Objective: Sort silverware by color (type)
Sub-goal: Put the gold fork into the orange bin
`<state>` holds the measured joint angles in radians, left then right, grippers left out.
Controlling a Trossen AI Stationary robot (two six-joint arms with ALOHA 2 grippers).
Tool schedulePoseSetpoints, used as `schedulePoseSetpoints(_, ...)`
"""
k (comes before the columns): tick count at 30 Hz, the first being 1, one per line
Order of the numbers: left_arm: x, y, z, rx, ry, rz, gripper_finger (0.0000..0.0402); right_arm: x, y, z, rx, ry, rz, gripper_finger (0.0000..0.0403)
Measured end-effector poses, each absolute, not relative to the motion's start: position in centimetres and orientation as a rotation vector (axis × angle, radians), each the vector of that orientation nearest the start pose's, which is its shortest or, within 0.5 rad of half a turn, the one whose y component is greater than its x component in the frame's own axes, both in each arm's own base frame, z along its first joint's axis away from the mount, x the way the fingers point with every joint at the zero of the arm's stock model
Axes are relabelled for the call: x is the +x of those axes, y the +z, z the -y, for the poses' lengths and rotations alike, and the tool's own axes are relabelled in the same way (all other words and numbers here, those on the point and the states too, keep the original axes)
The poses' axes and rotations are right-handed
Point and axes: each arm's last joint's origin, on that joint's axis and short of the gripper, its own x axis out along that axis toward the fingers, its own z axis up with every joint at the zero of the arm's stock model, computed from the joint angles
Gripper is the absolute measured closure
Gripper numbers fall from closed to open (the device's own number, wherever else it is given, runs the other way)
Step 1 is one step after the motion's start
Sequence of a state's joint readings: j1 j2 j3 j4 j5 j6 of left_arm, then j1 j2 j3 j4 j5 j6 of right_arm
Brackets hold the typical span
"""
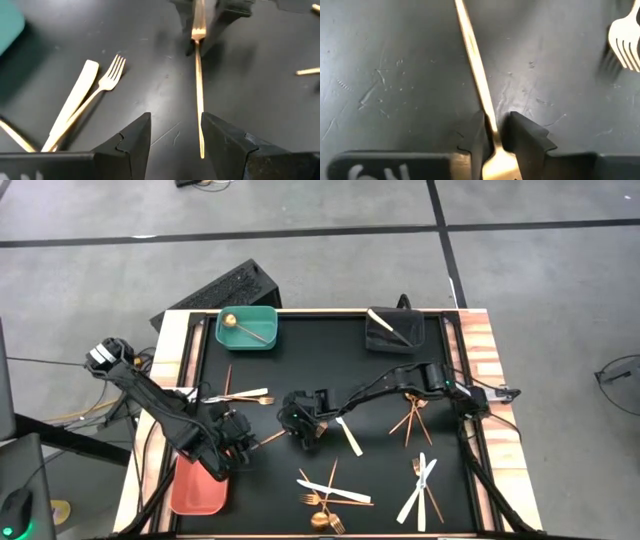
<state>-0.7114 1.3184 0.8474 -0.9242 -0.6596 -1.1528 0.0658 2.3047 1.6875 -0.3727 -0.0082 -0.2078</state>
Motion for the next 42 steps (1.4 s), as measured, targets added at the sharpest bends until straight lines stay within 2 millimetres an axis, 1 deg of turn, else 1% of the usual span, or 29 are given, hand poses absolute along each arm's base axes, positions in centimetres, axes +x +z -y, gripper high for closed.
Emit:
schedulePoseSetpoints(4, 17.5, 21.8, 12.7, -0.135, 0.486, -0.878, 0.0239, 48.3, 12.5, -3.2, -0.221, 0.174, -0.989, 0.0328)
schedulePoseSetpoints(9, 17.5, 21.9, 12.6, -0.077, 0.471, -0.871, 0.0239, 48.2, 12.5, -3.1, -0.199, 0.161, -0.997, 0.0372)
schedulePoseSetpoints(11, 17.6, 21.8, 12.7, -0.036, 0.455, -0.872, 0.0239, 48.2, 12.5, -3.1, -0.18, 0.15, -1.0, 0.0373)
schedulePoseSetpoints(14, 17.6, 21.9, 12.9, 0.038, 0.429, -0.842, 0.0239, 47.7, 13.3, -3.0, -0.149, 0.123, -1.018, 0.0373)
schedulePoseSetpoints(16, 17.6, 22.1, 13.2, 0.094, 0.42, -0.799, 0.0239, 47.2, 14.2, -2.9, -0.146, 0.116, -1.015, 0.0373)
schedulePoseSetpoints(18, 17.3, 22.3, 13.6, 0.148, 0.42, -0.739, 0.0239, 46.2, 15.4, -2.7, -0.144, 0.103, -1.004, 0.0373)
schedulePoseSetpoints(20, 17.0, 22.4, 14.1, 0.195, 0.421, -0.678, 0.0239, 45.3, 16.9, -2.2, -0.122, 0.082, -0.923, 0.0373)
schedulePoseSetpoints(22, 16.6, 22.7, 14.8, 0.227, 0.424, -0.603, 0.0239, 43.6, 18.0, -1.6, -0.085, 0.055, -0.854, 0.0373)
schedulePoseSetpoints(27, 15.9, 23.4, 16.5, 0.256, 0.417, -0.416, 0.0239, 39.4, 18.4, -0.8, 0.029, 0.003, -0.601, 0.0373)
schedulePoseSetpoints(30, 16.2, 24.0, 17.3, 0.252, 0.409, -0.34, 0.0239, 37.3, 19.1, -0.8, 0.056, 0.006, -0.386, 0.0373)
schedulePoseSetpoints(32, 16.7, 24.4, 17.5, 0.253, 0.401, -0.325, 0.0239, 36.2, 19.7, -1.1, 0.055, 0.021, -0.253, 0.0373)
schedulePoseSetpoints(34, 17.5, 24.7, 17.4, 0.244, 0.399, -0.325, 0.0239, 35.5, 20.0, -1.5, 0.052, 0.038, -0.143, 0.0373)
schedulePoseSetpoints(38, 19.6, 25.0, 16.1, 0.209, 0.402, -0.363, 0.0239, 35.2, 21.3, -2.4, 0.013, 0.083, 0.017, 0.0373)
schedulePoseSetpoints(42, 21.6, 25.2, 14.7, 0.213, 0.335, -0.413, 0.0239, 35.4, 21.1, -3.7, -0.043, 0.121, 0.081, 0.0373)
